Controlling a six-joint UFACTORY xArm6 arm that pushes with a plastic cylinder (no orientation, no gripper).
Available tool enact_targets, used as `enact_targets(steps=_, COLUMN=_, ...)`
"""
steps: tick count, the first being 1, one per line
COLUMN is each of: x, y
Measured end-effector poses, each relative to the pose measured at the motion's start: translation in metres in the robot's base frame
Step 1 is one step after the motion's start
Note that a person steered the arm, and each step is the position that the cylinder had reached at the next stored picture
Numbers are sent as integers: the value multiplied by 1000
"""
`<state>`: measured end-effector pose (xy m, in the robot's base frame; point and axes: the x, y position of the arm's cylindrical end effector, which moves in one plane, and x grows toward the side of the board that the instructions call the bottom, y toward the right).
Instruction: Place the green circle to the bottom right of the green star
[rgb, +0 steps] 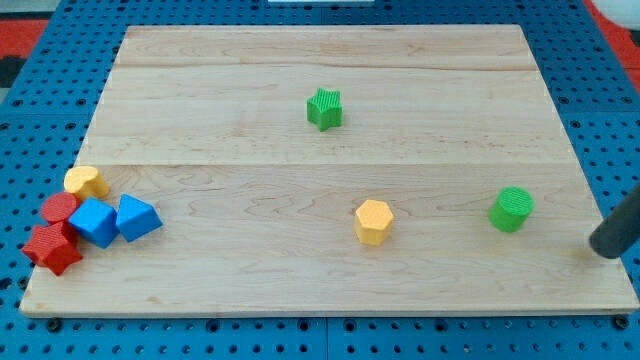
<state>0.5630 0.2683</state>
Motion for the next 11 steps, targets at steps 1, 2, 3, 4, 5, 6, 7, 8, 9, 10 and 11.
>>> enact_targets(steps=1, x=-29, y=-38)
enact_targets(steps=2, x=-80, y=-56)
enact_targets(steps=3, x=-77, y=-107)
enact_targets(steps=4, x=-53, y=-76)
enact_targets(steps=5, x=-27, y=-72)
enact_targets(steps=6, x=-29, y=-133)
enact_targets(steps=7, x=-66, y=-167)
enact_targets(steps=8, x=-98, y=-168)
enact_targets(steps=9, x=-122, y=-178)
enact_targets(steps=10, x=-123, y=-176)
enact_targets(steps=11, x=-143, y=-193)
